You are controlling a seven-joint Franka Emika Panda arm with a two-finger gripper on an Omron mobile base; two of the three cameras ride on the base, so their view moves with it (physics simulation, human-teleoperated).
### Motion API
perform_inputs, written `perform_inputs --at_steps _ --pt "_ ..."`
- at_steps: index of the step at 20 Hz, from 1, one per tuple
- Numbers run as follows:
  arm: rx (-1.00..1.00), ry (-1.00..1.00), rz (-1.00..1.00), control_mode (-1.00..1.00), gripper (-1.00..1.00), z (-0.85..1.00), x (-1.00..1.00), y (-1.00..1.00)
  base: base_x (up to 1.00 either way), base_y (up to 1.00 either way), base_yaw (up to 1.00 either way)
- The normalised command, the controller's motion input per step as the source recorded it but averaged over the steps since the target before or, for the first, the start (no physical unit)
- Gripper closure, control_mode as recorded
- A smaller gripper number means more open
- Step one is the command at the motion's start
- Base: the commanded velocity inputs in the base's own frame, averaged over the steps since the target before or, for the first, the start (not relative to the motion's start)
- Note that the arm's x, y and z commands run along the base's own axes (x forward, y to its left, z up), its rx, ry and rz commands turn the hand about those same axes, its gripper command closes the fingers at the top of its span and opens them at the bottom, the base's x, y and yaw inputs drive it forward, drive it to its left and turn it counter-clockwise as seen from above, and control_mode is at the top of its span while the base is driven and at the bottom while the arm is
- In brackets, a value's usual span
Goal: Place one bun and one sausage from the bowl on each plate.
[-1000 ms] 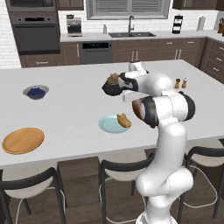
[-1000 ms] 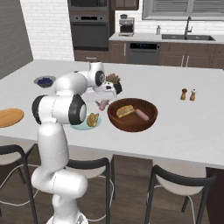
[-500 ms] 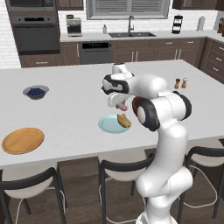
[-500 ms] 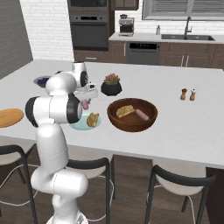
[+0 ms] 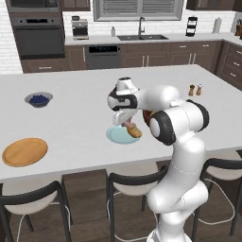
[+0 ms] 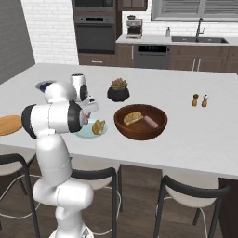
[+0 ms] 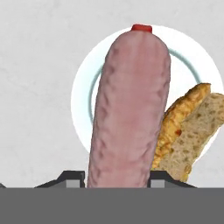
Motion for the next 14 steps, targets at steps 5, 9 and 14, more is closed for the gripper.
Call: perform_inputs --at_steps 5,9,14 --pt "0.02 0.0 -0.21 -1.0 1.0 -0.2 0.02 0.27 0.0 0.0 0.0" --pt "0.0 0.0 -0.2 -1.0 1.0 -0.39 0.11 0.22 0.0 0.0 0.0" --pt "0.0 0.0 -0.12 -1.0 1.0 -0.22 0.35 0.06 0.0 0.0 0.0"
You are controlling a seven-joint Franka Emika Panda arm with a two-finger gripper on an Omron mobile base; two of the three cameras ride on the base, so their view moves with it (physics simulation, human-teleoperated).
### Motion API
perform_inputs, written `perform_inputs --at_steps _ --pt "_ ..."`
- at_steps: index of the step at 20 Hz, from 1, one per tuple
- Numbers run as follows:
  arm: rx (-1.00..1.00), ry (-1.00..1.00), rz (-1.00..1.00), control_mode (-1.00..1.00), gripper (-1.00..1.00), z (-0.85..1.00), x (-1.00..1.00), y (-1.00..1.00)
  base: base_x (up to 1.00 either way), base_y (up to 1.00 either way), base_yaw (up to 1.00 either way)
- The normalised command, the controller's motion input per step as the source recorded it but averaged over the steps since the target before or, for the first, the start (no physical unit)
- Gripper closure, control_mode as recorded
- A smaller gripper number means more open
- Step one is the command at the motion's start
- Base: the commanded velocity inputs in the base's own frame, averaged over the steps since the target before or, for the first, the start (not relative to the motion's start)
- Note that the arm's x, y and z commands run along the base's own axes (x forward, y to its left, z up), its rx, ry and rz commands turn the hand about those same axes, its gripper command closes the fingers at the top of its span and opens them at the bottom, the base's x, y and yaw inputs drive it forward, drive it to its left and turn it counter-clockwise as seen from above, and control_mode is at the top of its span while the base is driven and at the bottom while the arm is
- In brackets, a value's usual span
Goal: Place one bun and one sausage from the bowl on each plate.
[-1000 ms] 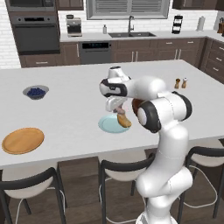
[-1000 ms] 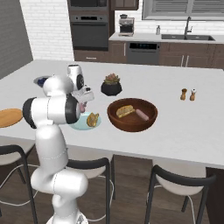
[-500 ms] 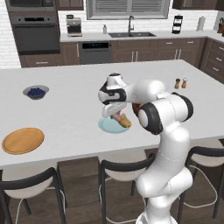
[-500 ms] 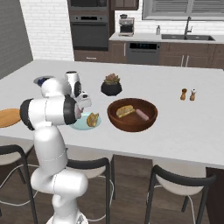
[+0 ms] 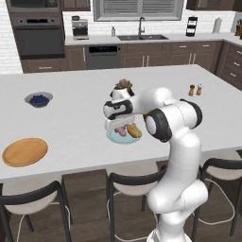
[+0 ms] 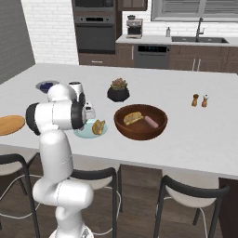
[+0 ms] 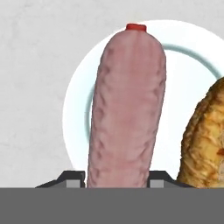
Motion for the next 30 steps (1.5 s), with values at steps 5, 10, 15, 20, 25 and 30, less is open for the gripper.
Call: perform_inputs --at_steps 5,10,15,20,25,30 --pt "0.0 0.0 -0.03 -1.0 1.0 -0.25 0.45 0.0 0.0 0.0 0.0" --pt "0.0 0.0 -0.01 -1.0 1.0 -0.36 0.12 0.0 0.0 0.0 0.0" --pt "0.0 0.0 0.0 -1.0 1.0 -0.09 0.0 0.0 0.0 0.0 0.0" --pt "0.0 0.0 0.0 -1.0 -1.0 0.0 0.0 0.0 0.0 0.0 0.0" --pt "0.0 0.0 0.0 -1.0 -1.0 0.0 0.0 0.0 0.0 0.0 0.0" --pt "0.0 0.0 0.0 -1.0 -1.0 0.0 0.0 0.0 0.0 0.0 0.0"
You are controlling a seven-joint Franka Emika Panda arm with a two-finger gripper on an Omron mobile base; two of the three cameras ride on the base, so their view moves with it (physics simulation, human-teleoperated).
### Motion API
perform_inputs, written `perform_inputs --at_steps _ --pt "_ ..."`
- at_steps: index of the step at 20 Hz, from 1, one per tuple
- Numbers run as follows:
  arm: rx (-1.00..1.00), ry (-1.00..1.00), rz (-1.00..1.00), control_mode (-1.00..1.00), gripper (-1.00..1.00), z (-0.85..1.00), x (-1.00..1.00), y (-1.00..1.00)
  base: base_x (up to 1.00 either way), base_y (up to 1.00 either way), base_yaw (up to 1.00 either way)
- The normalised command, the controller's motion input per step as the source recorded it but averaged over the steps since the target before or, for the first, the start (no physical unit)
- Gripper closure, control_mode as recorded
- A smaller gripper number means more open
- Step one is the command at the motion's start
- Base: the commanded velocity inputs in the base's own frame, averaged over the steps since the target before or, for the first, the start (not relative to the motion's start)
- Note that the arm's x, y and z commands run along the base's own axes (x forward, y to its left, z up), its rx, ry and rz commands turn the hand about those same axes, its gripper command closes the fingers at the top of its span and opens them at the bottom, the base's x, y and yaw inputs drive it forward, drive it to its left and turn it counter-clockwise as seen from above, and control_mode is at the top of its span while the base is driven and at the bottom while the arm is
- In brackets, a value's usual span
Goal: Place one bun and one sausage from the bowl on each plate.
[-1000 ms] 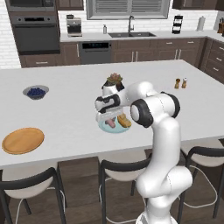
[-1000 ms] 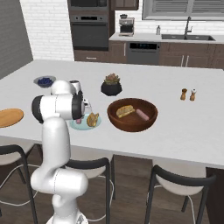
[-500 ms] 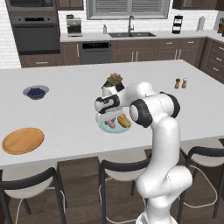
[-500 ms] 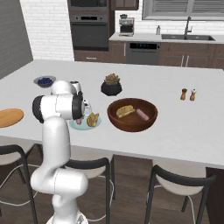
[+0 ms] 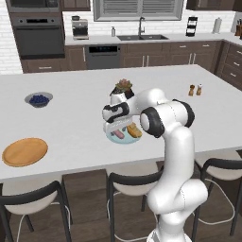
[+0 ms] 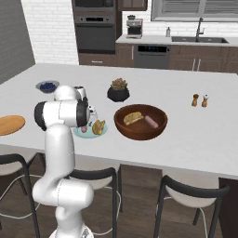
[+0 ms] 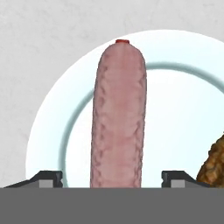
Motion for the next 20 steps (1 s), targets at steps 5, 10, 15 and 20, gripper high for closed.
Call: perform_inputs --at_steps 5,10,15,20 --pt "0.0 0.0 0.0 -1.0 -1.0 0.0 -0.08 0.0 0.0 0.0 0.0" --pt "0.0 -0.04 -0.01 -1.0 -1.0 0.55 -0.15 0.0 0.0 0.0 0.0" --pt "0.0 0.0 -0.05 -1.0 -1.0 0.83 -0.2 -0.11 0.0 0.0 0.0" --pt "0.02 0.0 -0.08 -1.0 -1.0 0.51 -0.23 -0.73 0.0 0.0 0.0"
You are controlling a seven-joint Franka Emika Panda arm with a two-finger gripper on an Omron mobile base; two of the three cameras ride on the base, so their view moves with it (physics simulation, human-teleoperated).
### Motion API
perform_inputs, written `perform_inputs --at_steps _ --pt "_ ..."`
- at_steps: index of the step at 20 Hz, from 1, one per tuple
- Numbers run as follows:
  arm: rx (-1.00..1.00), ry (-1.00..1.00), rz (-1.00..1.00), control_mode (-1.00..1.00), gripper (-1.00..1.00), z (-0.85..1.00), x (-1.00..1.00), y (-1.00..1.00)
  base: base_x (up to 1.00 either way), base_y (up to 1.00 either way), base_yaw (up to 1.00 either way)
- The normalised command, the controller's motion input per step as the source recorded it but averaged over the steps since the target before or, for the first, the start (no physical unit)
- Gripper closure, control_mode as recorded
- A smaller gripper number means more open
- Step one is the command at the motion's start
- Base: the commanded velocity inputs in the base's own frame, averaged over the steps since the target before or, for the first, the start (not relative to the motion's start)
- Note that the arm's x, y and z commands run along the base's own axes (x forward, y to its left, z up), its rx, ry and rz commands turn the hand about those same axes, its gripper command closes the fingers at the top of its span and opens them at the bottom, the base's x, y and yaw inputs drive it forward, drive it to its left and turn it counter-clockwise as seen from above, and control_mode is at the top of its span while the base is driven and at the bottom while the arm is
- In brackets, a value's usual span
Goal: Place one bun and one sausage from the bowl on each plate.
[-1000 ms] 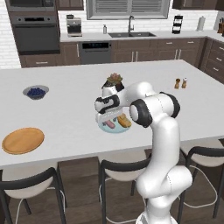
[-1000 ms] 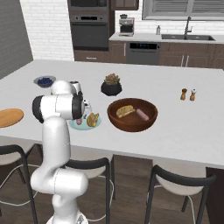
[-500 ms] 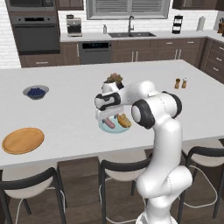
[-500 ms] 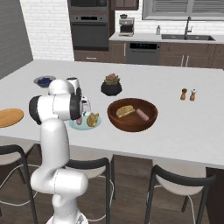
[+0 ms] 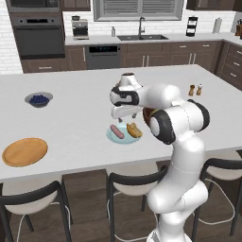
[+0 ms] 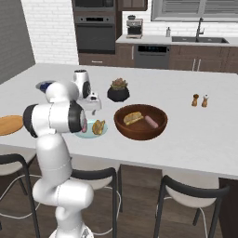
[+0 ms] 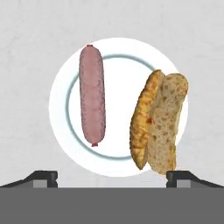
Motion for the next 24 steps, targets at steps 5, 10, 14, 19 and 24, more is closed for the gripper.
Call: perform_inputs --at_steps 5,10,14,19,24 --pt "0.07 0.0 -0.13 -1.0 -1.0 0.35 -0.1 -0.96 0.0 0.0 0.0" --pt "0.11 0.0 -0.2 -1.0 -1.0 0.19 0.0 -0.86 0.0 0.0 0.0" --pt "0.11 0.0 -0.22 -1.0 -1.0 0.03 0.04 -0.69 0.0 0.0 0.0" --pt "0.07 0.0 -0.19 -1.0 -1.0 0.0 0.17 -0.48 0.0 0.0 0.0" --pt "0.0 0.0 -0.08 -1.0 -1.0 0.0 0.12 -0.33 0.0 0.0 0.0"
